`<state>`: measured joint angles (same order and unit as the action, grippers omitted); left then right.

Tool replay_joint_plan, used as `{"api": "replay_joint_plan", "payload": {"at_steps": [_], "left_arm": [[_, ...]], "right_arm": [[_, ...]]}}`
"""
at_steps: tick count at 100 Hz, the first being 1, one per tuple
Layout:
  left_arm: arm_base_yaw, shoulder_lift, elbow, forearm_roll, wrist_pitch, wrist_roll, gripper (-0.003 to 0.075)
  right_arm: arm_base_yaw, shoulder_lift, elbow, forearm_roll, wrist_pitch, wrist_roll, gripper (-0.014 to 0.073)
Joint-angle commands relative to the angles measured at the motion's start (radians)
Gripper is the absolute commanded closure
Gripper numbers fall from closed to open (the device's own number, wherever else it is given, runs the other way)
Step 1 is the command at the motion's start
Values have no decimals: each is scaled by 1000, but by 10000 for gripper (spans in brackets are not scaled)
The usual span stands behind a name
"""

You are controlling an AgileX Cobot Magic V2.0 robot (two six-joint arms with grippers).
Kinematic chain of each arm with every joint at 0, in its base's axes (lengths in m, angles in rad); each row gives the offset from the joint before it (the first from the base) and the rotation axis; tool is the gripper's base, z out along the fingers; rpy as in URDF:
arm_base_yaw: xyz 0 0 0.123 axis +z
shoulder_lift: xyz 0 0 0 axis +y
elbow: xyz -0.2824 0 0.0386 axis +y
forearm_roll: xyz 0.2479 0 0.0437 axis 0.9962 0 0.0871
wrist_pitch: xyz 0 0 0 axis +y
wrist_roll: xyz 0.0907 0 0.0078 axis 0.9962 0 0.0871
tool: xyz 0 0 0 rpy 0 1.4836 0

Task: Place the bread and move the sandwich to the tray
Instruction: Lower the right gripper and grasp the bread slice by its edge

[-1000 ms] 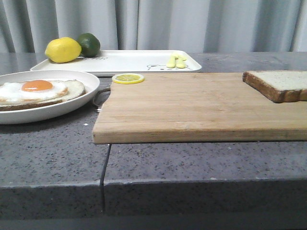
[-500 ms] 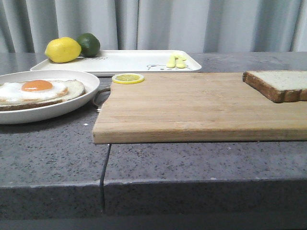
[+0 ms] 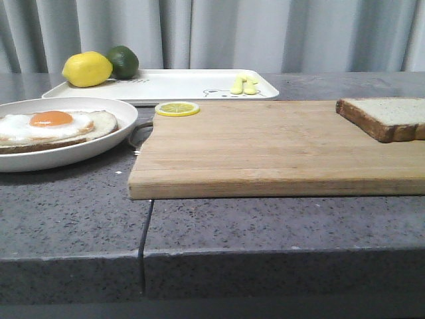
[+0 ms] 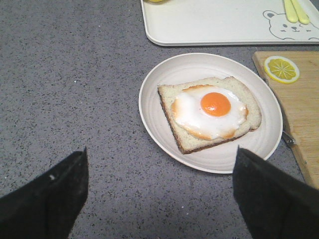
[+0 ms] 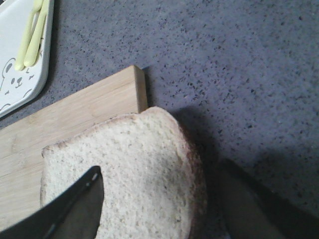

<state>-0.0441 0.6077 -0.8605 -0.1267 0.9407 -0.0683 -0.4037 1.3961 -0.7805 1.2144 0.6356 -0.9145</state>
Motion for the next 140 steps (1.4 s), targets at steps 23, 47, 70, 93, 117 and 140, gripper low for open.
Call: {"api": "replay_joint_plan", "payload": {"at_steps": [23,47,70,93,117,140], "left_arm": [[-5,9,-33,-12,-61,0,165],[-5,9,-33,-12,-61,0,165],[-5,9,-33,-12,-61,0,165],[-5,9,-33,-12,-61,0,165],[-5,9,-33,-12,-61,0,165],[-5,9,-33,-12,-61,0,165]], "right_arm": [[-5,17,-24,108,20,-68,95],[-5,58,-24,124,39,-85,95],[-5,86,-24,136,61,-93,95],[-5,107,-24,137,96,-100,95],[-4,117,-24,137,96,-100,164],[-4,117,-24,137,66,-100,470]]}}
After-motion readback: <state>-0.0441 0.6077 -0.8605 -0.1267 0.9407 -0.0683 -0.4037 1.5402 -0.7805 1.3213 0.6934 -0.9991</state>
